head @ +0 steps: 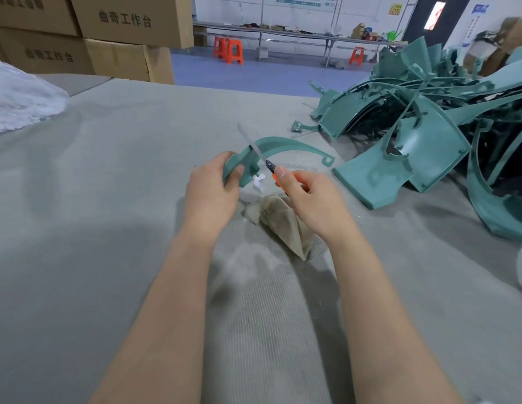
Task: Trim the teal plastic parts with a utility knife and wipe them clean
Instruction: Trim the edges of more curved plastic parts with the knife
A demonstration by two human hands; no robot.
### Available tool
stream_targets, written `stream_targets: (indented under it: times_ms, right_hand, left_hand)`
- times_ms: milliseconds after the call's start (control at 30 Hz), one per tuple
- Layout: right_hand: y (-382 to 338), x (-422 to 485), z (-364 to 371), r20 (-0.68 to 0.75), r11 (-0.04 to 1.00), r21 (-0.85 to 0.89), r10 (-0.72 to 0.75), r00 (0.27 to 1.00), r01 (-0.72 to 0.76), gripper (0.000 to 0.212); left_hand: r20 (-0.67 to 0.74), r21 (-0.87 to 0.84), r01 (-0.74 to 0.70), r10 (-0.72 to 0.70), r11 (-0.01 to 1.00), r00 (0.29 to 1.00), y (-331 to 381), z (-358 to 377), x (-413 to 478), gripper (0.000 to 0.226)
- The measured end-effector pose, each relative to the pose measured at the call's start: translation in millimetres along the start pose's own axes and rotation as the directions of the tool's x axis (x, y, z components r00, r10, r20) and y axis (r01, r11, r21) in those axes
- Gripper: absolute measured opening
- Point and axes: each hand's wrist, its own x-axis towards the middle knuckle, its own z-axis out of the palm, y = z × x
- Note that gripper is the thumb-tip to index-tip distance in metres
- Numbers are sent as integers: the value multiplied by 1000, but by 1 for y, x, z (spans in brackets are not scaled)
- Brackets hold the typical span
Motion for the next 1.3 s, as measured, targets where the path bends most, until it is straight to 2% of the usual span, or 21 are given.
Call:
stream_targets:
  times_ms: [233,400,567,633,733,767,833,933,1000,1167,1300]
  right_hand:
    - [12,5,0,-79,997,3,78,994,-78,44]
    - [18,6,-3,-150,992,-45,113,982,-121,58]
    - [25,6,-10,-218,974,-72,193,957,-213,59]
    - [30,6,-13,-218,964,-84,231,948,-254,56]
    - [33,5,-14,-199,945,-93,291,936,-313,35]
    - [33,5,-14,-202,944,-73,302,932,-322,38]
    - [27,4,-13,-200,968,2,248,948,-253,44]
    - [11,0,-8,-179,993,113,51,982,-31,32]
    - [2,-2,-4,-129,982,184,-19,991,43,28]
    - [-7,-5,5,6,963,246,-115,993,111,25]
    - [-10,-8,6,65,970,212,-137,988,120,23]
  left_hand:
    - [4,15,-46,46,999,999,0,2,-1,18]
    - [19,18,-85,84,996,996,0,0,-1,18]
    - [46,20,-129,128,991,991,-1,-1,0,18]
    - [49,12,-123,122,992,991,-2,-1,0,18]
    - [31,-2,-69,69,998,997,-4,-2,2,18]
    - [22,-7,-48,48,999,999,-5,-2,2,18]
    - [5,-9,-16,17,1000,1000,-5,-1,2,18]
    - [-22,4,15,-15,1000,1000,-6,-1,1,18]
    - [-37,15,38,-37,999,999,-6,-2,2,19]
    - [-61,29,50,-48,998,997,-7,-2,4,17]
    - [-45,9,55,-55,998,997,-5,-2,3,17]
